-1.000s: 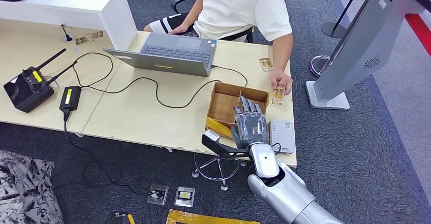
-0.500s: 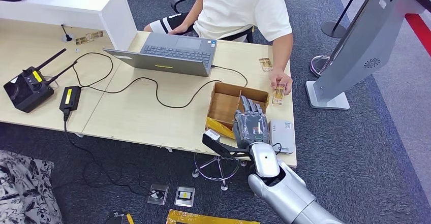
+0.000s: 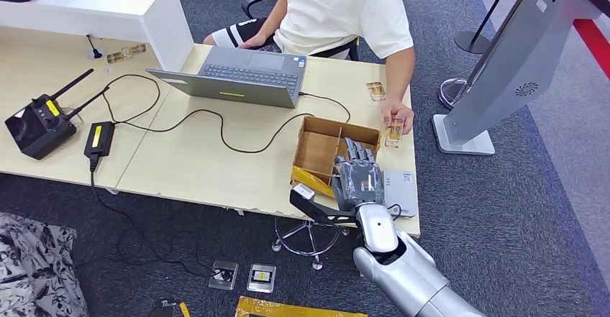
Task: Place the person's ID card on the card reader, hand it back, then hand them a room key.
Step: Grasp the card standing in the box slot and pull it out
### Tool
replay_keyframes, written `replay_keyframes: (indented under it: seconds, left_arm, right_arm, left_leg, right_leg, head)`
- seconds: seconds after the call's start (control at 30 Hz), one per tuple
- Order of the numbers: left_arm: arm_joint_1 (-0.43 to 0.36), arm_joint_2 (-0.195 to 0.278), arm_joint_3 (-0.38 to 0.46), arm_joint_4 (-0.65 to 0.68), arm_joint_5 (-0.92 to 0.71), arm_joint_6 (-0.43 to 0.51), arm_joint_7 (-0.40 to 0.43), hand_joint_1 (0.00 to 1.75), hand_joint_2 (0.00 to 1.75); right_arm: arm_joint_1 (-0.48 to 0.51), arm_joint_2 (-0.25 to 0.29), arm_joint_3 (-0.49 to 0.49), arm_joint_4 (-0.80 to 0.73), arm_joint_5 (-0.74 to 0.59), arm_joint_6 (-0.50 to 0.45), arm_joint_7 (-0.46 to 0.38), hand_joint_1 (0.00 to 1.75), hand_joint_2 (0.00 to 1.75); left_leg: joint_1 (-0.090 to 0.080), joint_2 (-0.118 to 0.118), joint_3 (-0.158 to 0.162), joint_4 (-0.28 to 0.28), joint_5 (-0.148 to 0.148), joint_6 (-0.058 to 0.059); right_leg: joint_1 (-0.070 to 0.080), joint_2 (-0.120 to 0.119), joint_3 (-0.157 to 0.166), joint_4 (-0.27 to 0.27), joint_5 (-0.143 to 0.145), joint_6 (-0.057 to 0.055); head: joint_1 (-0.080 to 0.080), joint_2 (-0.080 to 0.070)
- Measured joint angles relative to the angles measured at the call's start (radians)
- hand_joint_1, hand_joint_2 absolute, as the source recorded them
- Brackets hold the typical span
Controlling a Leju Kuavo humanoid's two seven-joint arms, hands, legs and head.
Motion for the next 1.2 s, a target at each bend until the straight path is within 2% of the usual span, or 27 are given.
replay_keyframes:
  seconds: [0.4, 0.53, 0.9, 0.93, 0.97, 1.07, 1.1, 1.2]
  left_arm:
    - [0.000, 0.000, 0.003, 0.000, -0.012, 0.000, 0.000, 0.00, 1.75]
    - [0.000, 0.000, 0.006, 0.000, -0.018, 0.000, 0.000, 0.00, 1.75]
    - [0.000, 0.000, 0.025, 0.000, -0.027, 0.000, 0.000, 0.00, 1.75]
    - [0.000, 0.000, 0.027, 0.000, -0.028, 0.000, 0.000, 0.00, 1.75]
    - [0.000, 0.000, 0.027, 0.000, -0.029, 0.000, 0.000, 0.00, 1.75]
    - [0.000, 0.000, 0.028, 0.000, -0.031, 0.000, 0.000, 0.00, 1.75]
    - [0.000, 0.000, 0.028, 0.000, -0.031, 0.000, 0.000, 0.00, 1.75]
    - [0.000, 0.000, 0.028, 0.000, -0.033, 0.000, 0.000, 0.00, 1.75]
  right_arm:
    - [0.001, -0.006, -0.002, 0.000, 0.000, 0.009, 0.004, 0.78, 1.75]
    - [0.001, -0.008, -0.009, 0.000, -0.001, 0.011, 0.007, 0.69, 1.75]
    - [0.003, -0.016, -0.019, 0.000, -0.002, 0.013, 0.010, 0.63, 1.75]
    - [0.003, -0.017, -0.019, 0.000, -0.002, 0.014, 0.011, 0.66, 1.75]
    - [0.003, -0.018, -0.020, 0.000, -0.003, 0.014, 0.012, 0.86, 1.75]
    - [0.004, -0.021, -0.023, 0.000, -0.003, 0.015, 0.015, 1.65, 1.75]
    - [0.005, -0.021, -0.024, 0.000, -0.003, 0.015, 0.016, 1.75, 1.75]
    - [0.005, -0.023, -0.025, 0.000, -0.004, 0.016, 0.017, 1.75, 1.75]
  left_leg:
    - [0.000, 0.000, 0.000, 0.000, 0.000, 0.000]
    - [0.000, 0.000, 0.000, 0.000, 0.000, 0.000]
    - [0.000, 0.000, 0.000, 0.000, 0.000, 0.000]
    - [0.000, 0.000, 0.000, 0.000, 0.000, 0.000]
    - [0.000, 0.000, 0.000, 0.000, 0.000, 0.000]
    - [0.000, 0.000, 0.000, 0.000, 0.000, 0.000]
    - [0.000, 0.000, 0.000, 0.000, 0.000, 0.000]
    - [0.000, 0.000, 0.000, 0.000, 0.000, 0.000]
  right_leg:
    - [0.000, 0.000, 0.000, 0.000, 0.000, 0.000]
    - [0.000, 0.000, 0.000, 0.000, 0.000, 0.000]
    - [0.000, 0.000, 0.000, 0.000, 0.000, 0.000]
    - [0.000, 0.000, 0.000, 0.000, 0.000, 0.000]
    - [0.000, 0.000, 0.000, 0.000, 0.000, 0.000]
    - [0.000, 0.000, 0.000, 0.000, 0.000, 0.000]
    - [0.000, 0.000, 0.000, 0.000, 0.000, 0.000]
    - [0.000, 0.000, 0.000, 0.000, 0.000, 0.000]
  head:
    - [0.000, 0.000]
    - [0.000, 0.000]
    - [0.000, 0.000]
    - [0.000, 0.000]
    - [0.000, 0.000]
    - [0.000, 0.000]
    - [0.000, 0.000]
    - [0.000, 0.000]
